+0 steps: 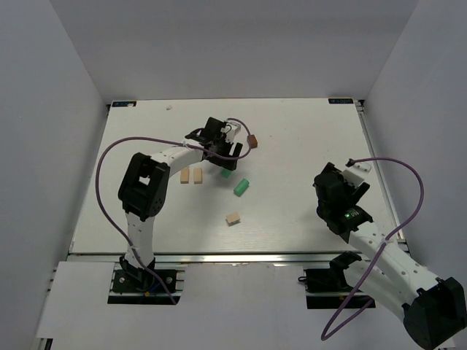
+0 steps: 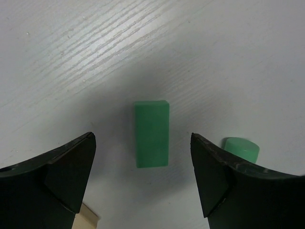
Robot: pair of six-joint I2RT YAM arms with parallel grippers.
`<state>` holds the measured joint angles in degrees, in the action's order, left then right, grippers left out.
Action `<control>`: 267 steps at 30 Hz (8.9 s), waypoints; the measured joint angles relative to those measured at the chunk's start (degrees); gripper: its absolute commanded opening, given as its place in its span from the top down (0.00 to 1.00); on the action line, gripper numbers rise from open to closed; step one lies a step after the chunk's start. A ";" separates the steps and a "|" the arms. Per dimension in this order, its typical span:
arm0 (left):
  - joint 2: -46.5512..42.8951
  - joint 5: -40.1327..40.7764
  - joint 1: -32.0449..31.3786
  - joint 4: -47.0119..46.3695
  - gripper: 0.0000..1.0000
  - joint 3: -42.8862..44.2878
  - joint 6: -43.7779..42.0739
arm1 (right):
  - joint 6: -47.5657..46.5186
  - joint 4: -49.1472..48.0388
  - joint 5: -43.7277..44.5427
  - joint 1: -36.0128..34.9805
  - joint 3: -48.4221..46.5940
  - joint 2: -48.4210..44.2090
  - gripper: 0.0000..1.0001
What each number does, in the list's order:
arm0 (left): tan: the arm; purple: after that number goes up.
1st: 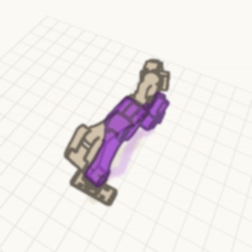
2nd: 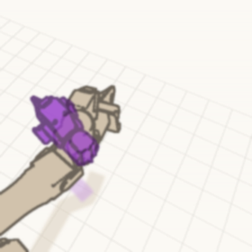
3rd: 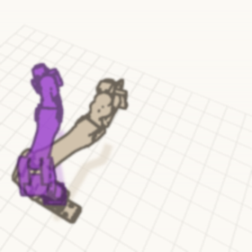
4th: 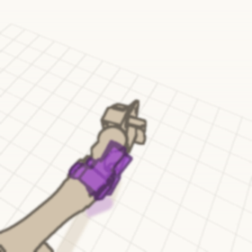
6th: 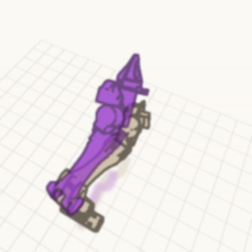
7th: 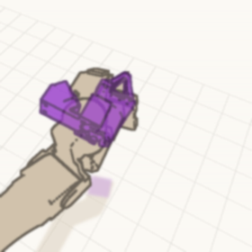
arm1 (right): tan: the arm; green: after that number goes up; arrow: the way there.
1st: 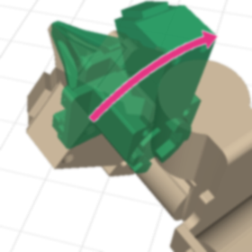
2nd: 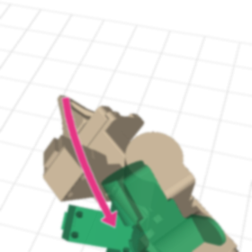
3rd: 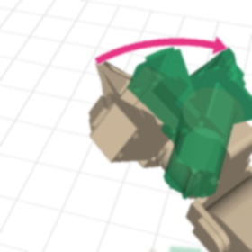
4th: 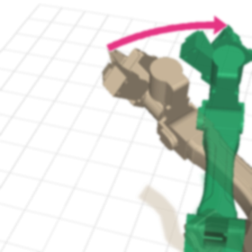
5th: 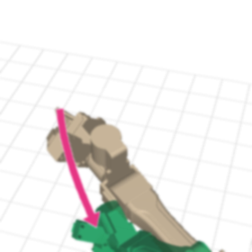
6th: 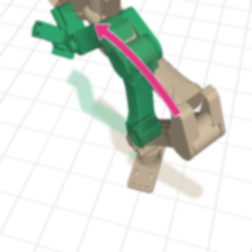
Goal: Build the wood block tower
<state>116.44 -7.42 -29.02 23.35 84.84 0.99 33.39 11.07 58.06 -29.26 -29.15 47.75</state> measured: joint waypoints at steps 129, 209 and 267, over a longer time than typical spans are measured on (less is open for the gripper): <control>-4.68 -17.46 16.92 26.58 0.79 -4.22 -77.61 | -5.55 2.43 10.95 0.04 -5.42 4.22 0.11; -14.21 -23.54 16.96 23.15 0.02 -1.97 -68.72 | -5.60 3.65 11.76 0.04 -5.42 0.66 0.11; 32.96 -2.84 -4.48 -14.84 0.02 42.75 2.29 | -6.62 3.34 -3.82 0.33 -3.19 -0.20 0.11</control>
<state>149.40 -10.26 -33.50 8.51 127.59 3.29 26.76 14.41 54.24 -28.93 -32.34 47.55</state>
